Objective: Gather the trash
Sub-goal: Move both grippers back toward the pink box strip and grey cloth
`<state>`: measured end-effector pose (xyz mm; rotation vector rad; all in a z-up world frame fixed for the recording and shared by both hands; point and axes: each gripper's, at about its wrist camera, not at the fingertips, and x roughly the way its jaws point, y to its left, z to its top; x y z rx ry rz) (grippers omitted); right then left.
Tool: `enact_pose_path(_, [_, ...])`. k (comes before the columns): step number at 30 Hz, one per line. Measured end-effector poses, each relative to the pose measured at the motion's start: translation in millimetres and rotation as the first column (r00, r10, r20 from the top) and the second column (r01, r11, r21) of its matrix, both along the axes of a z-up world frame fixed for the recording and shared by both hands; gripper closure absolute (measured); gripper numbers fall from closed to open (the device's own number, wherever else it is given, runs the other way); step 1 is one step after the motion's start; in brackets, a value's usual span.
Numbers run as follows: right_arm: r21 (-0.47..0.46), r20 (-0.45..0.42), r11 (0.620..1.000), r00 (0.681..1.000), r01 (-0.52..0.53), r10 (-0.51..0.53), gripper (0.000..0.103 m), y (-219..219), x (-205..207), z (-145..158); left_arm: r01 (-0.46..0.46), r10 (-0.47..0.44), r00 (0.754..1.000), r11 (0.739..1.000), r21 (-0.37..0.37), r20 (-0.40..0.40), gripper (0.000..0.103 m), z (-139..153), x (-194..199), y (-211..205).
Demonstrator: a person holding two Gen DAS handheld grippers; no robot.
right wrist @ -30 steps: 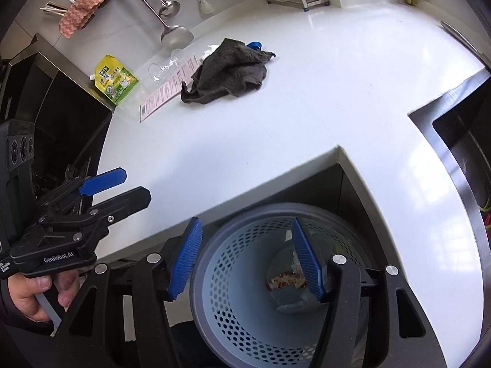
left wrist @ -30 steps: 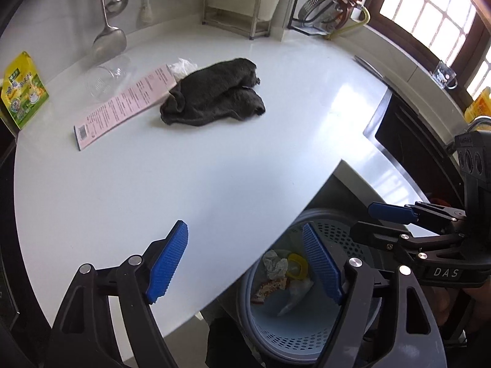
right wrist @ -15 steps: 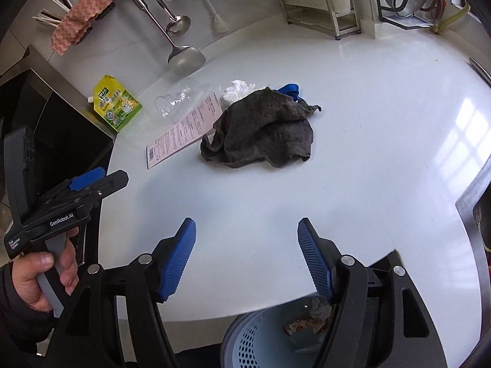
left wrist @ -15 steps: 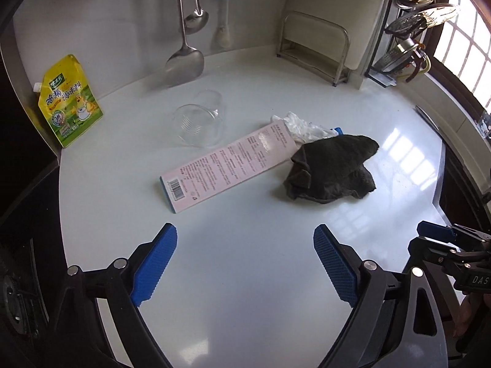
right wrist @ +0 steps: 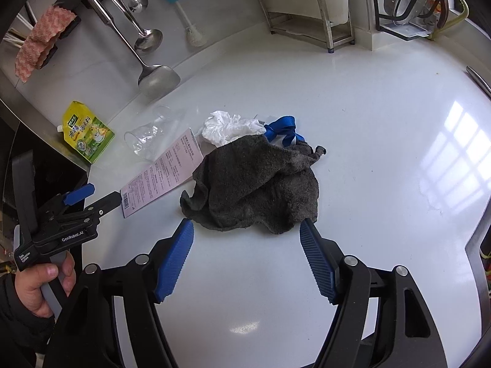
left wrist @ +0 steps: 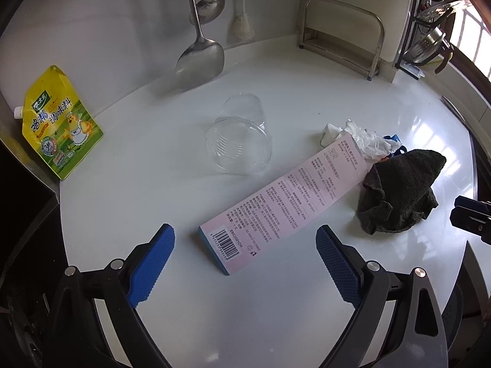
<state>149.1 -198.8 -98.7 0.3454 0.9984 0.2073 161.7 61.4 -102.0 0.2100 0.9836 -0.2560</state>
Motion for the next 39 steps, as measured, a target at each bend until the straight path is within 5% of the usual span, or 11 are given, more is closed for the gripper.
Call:
enact_pose_path(9, [0.004, -0.021, 1.000, 1.000, 0.003, -0.003, 0.033, 12, 14, -2, 0.042, -0.042, 0.999, 0.999, -0.004, -0.026, 0.010, -14, 13, -3])
enact_pose_path(18, [0.014, -0.050, 1.000, 0.999, 0.007, -0.006, 0.033, 22, 26, -11, 0.152, -0.149, 0.987, 0.986, 0.068, -0.057, 0.010, -38, 31, -17])
enact_pose_path(28, [-0.002, -0.070, 0.999, 0.997, 0.034, -0.034, 0.033, 14, 28, -13, 0.252, -0.253, 0.960, 0.967, -0.020, -0.117, 0.016, -54, 39, -24])
enact_pose_path(36, [-0.006, -0.081, 1.000, 0.996, 0.029, -0.029, 0.033, 18, 32, -17, 0.286, -0.295, 0.948, 0.954, -0.088, -0.117, 0.052, -45, 44, -24])
enact_pose_path(39, [-0.006, -0.081, 1.000, 0.996, 0.028, -0.028, 0.033, 20, 33, -18, 0.289, -0.315, 0.940, 0.940, -0.183, -0.133, 0.084, -38, 46, -17])
